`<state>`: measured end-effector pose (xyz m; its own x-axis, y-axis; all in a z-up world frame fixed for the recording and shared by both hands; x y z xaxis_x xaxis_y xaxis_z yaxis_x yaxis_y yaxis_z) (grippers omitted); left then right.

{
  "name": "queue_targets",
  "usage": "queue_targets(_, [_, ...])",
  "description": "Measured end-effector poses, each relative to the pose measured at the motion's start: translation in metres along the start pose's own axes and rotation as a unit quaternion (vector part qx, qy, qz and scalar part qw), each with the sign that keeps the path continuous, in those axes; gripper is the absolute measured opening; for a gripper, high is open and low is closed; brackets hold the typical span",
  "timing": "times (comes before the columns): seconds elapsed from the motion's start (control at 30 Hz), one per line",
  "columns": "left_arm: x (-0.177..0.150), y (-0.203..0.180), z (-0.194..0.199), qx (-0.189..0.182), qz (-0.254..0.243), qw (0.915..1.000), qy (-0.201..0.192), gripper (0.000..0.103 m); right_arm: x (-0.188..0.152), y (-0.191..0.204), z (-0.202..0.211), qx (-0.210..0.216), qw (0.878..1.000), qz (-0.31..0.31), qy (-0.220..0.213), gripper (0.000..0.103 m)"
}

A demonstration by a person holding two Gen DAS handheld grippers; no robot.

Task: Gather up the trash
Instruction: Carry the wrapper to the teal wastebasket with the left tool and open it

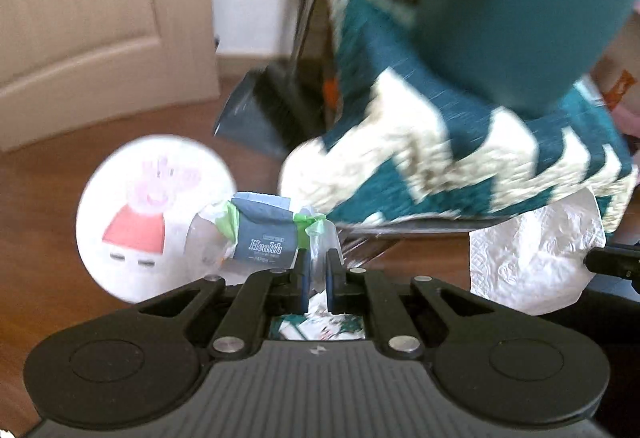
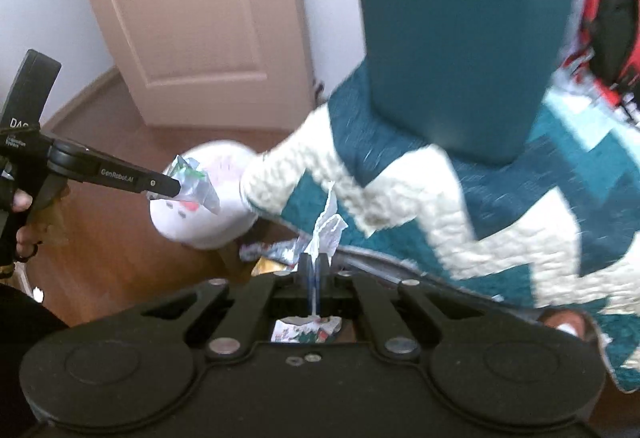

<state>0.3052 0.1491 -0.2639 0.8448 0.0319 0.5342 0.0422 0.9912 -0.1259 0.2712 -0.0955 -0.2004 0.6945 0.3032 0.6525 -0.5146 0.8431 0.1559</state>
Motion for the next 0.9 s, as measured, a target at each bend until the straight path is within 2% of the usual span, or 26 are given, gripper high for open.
queue_targets(0.17, [0.019, -0.042, 0.064, -0.007, -0.022, 0.9984, -0.053, 0.007, 0.013, -0.008, 0.061, -0.012, 0.998, 0.023, -0.052, 0.001])
queue_targets(0.33, [0.043, -0.086, 0.127, -0.017, -0.033, 0.9926, -0.116, 0.007, 0.037, -0.014, 0.116, -0.025, 0.992, 0.045, -0.114, 0.001])
queue_targets(0.53, [0.082, -0.131, 0.193, -0.035, -0.04, 0.981, -0.186, 0.007, 0.084, -0.024, 0.181, -0.047, 0.977, 0.079, -0.194, 0.001])
queue_targets(0.7, [0.128, -0.173, 0.243, -0.045, -0.058, 0.9672, -0.243, 0.007, 0.136, -0.035, 0.223, -0.069, 0.961, 0.099, -0.248, 0.001])
queue_targets(0.9, [0.187, -0.207, 0.281, -0.07, -0.054, 0.9555, -0.281, 0.008, 0.195, -0.051, 0.251, -0.089, 0.945, 0.111, -0.293, 0.001])
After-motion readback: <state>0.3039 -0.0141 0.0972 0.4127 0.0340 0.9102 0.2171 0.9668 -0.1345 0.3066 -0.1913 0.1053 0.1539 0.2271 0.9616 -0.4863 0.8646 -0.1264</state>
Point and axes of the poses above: each gripper's, at about its wrist camera, not at the fingertips, and z roughly against the way its jaws point, y to its left, x to its top, the point moved 8 cm from there along -z, roughly the way its jaws point, and after that the axes turned 2 degrees about x, right-handed, at the moved point
